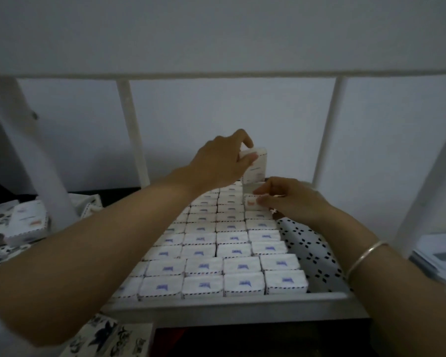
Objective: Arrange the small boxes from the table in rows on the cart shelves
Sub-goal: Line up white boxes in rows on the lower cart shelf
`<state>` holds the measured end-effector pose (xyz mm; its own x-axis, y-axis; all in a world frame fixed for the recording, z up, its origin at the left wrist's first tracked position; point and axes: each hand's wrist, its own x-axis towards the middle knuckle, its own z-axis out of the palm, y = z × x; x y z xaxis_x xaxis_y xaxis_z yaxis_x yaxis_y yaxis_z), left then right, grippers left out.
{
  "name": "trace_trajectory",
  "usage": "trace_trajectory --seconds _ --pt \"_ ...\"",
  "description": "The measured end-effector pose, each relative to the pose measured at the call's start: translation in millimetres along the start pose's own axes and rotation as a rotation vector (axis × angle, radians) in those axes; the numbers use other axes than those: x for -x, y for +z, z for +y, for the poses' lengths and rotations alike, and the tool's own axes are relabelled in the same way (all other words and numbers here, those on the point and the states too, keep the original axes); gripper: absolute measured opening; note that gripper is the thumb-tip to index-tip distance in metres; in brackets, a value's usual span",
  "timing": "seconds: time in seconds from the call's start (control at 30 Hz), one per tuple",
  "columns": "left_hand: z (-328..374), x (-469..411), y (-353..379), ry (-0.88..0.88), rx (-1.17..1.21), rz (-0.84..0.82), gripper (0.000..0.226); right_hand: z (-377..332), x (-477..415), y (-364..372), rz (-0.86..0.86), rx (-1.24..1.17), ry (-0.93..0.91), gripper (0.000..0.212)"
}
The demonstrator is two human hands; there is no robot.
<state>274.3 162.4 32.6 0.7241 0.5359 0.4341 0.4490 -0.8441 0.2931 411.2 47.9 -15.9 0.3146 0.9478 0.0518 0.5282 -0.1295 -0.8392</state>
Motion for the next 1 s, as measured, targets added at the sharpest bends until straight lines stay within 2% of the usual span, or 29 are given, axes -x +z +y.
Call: trace_trajectory --seconds 0.2,0.33,0.57,0.67,0.77,0.93,1.0 --pt "0.7 -13.7 25.9 -0.022 0.018 -0.148 0.017 -2.5 3.9 -2.7 -0.019 -0.113 0.071 0.016" --pt "-4.4 -14.8 32.9 -0.023 -0.003 -0.158 0.020 1.5 1.8 -2.7 -0.044 -0.078 0.078 0.010" --pt "-7.5 -7.6 33.1 0.000 0.045 -0.201 0.029 15.4 -12.3 -2.5 0.118 0.017 0.090 0.023" --pt "-7.7 -5.3 33.6 0.075 -0.007 -0.200 0.018 17.4 -12.7 -0.4 0.174 0.134 0.044 0.029" --pt "-6.5 -2.4 33.4 0.064 -0.039 -0.252 0.014 16.4 -12.7 -1.5 0.263 0.110 -0.007 0.039" --pt "-10.4 7.7 38.7 0.065 -0.094 -0.273 0.019 0.5 -1.6 1.9 0.352 0.093 -0.092 0.045" --pt "-12.1 13.5 33.2 0.081 -0.131 -0.275 0.028 -14.0 8.5 8.2 0.352 0.102 -0.148 0.044"
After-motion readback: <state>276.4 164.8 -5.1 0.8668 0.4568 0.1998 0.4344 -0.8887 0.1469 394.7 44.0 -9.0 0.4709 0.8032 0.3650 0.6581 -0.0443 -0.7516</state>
